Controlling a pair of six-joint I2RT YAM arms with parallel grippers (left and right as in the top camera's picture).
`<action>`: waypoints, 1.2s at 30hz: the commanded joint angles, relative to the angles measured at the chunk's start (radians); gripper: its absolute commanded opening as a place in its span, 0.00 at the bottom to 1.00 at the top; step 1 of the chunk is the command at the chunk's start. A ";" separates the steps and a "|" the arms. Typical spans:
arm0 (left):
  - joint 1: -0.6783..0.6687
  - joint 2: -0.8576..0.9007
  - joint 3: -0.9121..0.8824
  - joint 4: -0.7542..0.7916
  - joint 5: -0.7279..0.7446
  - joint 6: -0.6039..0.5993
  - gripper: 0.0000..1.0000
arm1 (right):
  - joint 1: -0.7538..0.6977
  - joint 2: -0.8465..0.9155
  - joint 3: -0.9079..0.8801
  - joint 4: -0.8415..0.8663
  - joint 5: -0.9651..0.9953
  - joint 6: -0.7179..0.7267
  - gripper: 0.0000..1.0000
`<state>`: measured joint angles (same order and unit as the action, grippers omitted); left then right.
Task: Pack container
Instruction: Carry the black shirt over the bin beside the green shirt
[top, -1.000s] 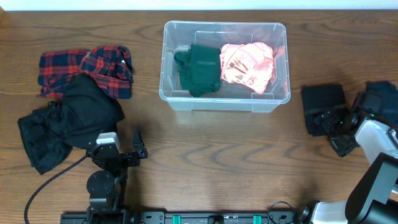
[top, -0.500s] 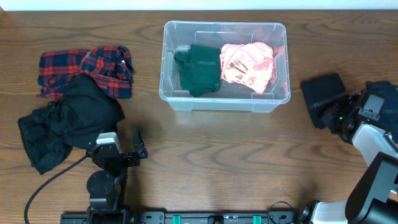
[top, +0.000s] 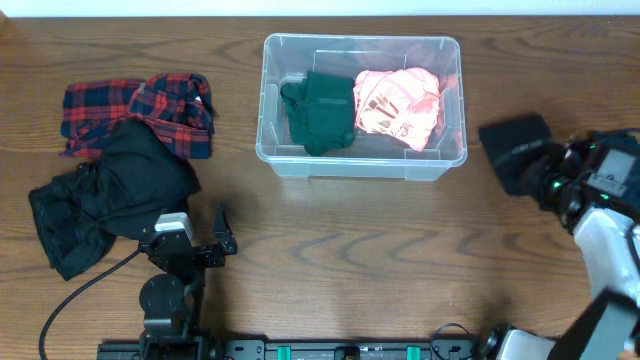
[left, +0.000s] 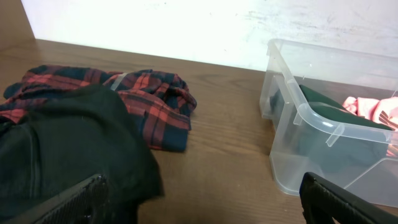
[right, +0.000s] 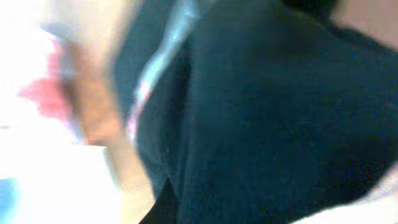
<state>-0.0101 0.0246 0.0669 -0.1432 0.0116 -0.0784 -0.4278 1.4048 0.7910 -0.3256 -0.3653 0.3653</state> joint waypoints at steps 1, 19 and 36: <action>0.004 -0.001 -0.016 -0.034 -0.012 -0.005 0.98 | -0.001 -0.113 0.093 -0.012 -0.151 -0.049 0.01; 0.004 -0.001 -0.016 -0.034 -0.012 -0.005 0.98 | 0.214 -0.315 0.193 0.080 -0.563 -0.235 0.01; 0.004 -0.001 -0.016 -0.034 -0.012 -0.005 0.98 | 0.692 -0.055 0.194 0.395 -0.173 -0.397 0.01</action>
<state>-0.0101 0.0246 0.0669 -0.1436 0.0113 -0.0784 0.2283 1.3113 0.9546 0.0380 -0.5941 0.0261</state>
